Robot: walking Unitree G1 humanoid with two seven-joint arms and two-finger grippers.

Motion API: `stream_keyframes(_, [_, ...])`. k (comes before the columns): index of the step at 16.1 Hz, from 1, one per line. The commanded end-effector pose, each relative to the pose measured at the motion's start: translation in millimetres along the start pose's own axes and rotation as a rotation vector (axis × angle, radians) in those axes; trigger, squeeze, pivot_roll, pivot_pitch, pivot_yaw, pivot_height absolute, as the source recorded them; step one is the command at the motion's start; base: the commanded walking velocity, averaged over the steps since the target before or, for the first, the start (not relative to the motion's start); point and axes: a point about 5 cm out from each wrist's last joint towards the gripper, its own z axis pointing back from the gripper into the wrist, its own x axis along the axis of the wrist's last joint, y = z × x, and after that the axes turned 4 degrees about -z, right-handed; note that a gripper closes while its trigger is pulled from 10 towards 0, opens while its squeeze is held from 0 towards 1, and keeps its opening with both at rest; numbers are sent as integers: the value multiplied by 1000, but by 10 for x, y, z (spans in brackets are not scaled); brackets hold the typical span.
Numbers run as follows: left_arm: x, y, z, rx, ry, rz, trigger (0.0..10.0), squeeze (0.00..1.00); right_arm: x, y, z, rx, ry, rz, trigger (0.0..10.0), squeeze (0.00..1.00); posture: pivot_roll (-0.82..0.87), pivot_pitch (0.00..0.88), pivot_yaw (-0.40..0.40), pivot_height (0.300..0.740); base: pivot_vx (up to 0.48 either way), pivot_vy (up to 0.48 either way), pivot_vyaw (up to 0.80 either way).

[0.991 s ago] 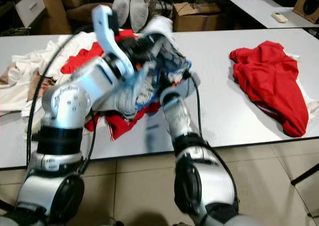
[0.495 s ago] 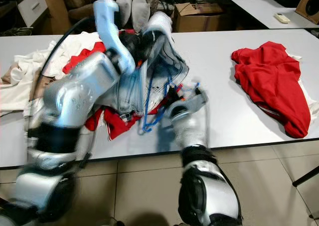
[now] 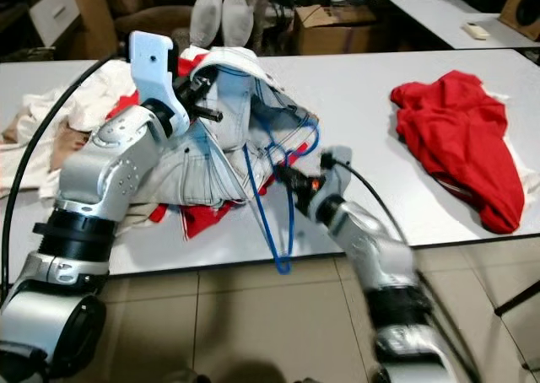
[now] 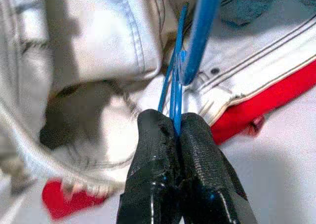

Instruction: Hang hanger

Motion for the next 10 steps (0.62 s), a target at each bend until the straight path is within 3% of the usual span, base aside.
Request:
stream_keyframes(1, [43, 48, -13, 38, -21, -8, 0, 0, -7, 57, 99, 52, 39, 19, 10000, 0, -56, 0, 29, 740, 0, 0, 0])
stream_keyframes(3, [30, 81, -8, 57, -27, -13, 0, 0, 74, 90, 295, 105, 36, 60, 10000, 0, -57, 0, 25, 740, 0, 0, 0])
stream_keyframes(4, [-34, 107, 10, 67, -16, -29, 0, 0, 169, 107, 522, 140, 36, 135, 10000, 0, -70, 0, 16, 740, 0, 0, 0])
stream_keyframes(6, [-109, 134, 11, 80, -2, -40, 0, 0, 247, 145, 754, 175, 52, 198, 10000, 0, -85, 0, 22, 740, 0, 0, 0])
stream_keyframes(10, [-158, 195, -17, 103, 11, -58, 0, 0, 382, 147, 932, 120, -5, 295, 10000, 0, -93, 0, 28, 740, 0, 0, 0])
